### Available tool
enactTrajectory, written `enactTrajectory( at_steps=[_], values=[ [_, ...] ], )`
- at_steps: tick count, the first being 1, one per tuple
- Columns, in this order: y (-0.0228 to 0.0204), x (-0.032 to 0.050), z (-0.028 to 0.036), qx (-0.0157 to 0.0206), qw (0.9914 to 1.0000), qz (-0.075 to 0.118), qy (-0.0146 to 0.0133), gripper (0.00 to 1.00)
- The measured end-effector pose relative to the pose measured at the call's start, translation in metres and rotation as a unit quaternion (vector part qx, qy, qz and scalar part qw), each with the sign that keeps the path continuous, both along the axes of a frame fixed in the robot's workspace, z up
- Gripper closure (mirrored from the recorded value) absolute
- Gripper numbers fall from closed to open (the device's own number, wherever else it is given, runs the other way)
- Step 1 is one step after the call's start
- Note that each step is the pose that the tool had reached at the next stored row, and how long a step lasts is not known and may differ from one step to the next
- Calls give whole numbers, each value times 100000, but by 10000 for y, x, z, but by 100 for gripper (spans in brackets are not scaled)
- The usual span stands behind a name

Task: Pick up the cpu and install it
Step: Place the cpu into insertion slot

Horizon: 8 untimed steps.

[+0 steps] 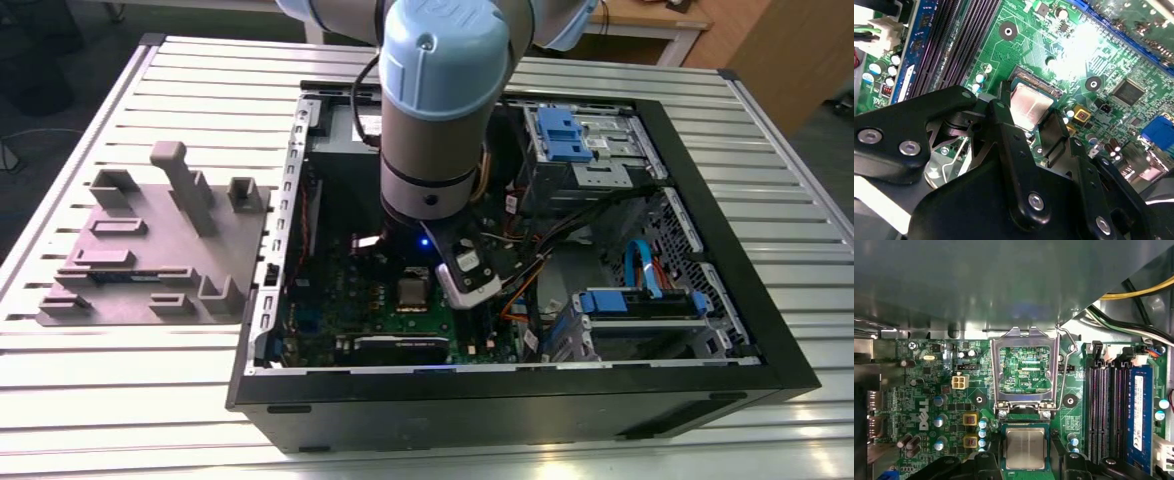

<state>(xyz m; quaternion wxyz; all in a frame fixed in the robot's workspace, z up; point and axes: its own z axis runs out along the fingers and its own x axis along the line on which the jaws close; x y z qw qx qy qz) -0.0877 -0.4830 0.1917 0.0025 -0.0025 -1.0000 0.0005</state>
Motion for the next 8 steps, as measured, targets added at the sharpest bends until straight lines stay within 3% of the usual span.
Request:
enactTrajectory(
  at_steps=[8],
  values=[
    [-13, -2, -34, -22, 99999, -399, 11, 53]
  ],
)
